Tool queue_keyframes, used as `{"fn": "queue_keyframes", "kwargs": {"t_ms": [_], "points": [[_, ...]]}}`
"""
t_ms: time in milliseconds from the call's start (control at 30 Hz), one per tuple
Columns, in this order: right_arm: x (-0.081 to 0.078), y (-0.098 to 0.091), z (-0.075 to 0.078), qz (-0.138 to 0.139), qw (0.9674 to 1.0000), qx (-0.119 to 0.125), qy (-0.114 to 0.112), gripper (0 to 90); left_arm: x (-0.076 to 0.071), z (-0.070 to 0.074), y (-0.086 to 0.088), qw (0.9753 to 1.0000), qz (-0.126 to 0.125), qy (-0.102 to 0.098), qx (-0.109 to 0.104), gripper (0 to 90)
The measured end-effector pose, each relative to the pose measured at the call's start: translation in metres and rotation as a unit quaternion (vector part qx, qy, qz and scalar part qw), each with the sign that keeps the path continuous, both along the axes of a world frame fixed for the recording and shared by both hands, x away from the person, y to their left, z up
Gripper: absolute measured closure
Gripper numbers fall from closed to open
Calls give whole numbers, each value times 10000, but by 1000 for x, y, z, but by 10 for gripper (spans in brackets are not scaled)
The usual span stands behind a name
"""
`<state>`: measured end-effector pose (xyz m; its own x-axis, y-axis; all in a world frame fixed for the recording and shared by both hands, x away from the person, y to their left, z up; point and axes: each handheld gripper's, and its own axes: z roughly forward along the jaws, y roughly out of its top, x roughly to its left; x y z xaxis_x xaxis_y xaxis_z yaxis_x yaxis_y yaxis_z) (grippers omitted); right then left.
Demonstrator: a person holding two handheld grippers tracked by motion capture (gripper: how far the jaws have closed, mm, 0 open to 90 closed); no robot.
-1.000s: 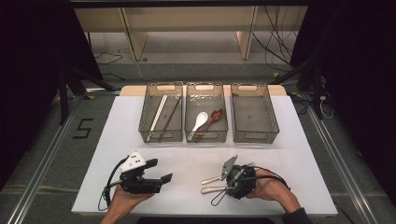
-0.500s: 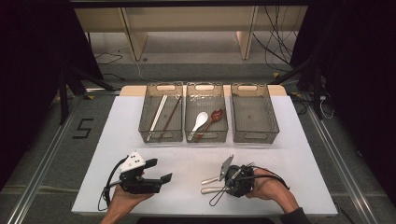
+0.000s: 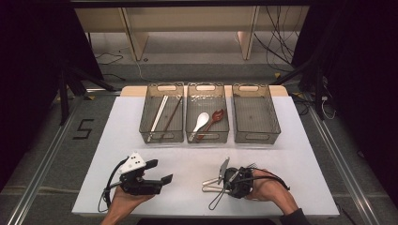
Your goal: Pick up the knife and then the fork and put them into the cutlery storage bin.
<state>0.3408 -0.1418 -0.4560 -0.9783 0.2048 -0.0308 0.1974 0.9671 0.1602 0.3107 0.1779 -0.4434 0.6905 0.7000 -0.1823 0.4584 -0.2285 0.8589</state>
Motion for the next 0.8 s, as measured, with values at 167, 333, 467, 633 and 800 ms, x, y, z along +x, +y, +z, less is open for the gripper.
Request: {"fn": "queue_keyframes", "kwargs": {"t_ms": [167,333,467,633,800], "points": [[0,1,0,14,10000,-30,-40,802,0,0,0,10000,1,-4,12,190],[0,3,0,-28,10000,-94,-7,798,0,0,-1,10000,-14,-2,22,190],[1,3,0,-52,9999,-99,1,797,0,0,-1,10000,-7,0,18,190],[0,4,0,-16,9999,-107,-46,801,0,0,-1,10000,-7,-3,12,190],[-2,4,1,-84,9999,-101,-58,803,1,0,0,10000,-9,-11,24,192]]}}
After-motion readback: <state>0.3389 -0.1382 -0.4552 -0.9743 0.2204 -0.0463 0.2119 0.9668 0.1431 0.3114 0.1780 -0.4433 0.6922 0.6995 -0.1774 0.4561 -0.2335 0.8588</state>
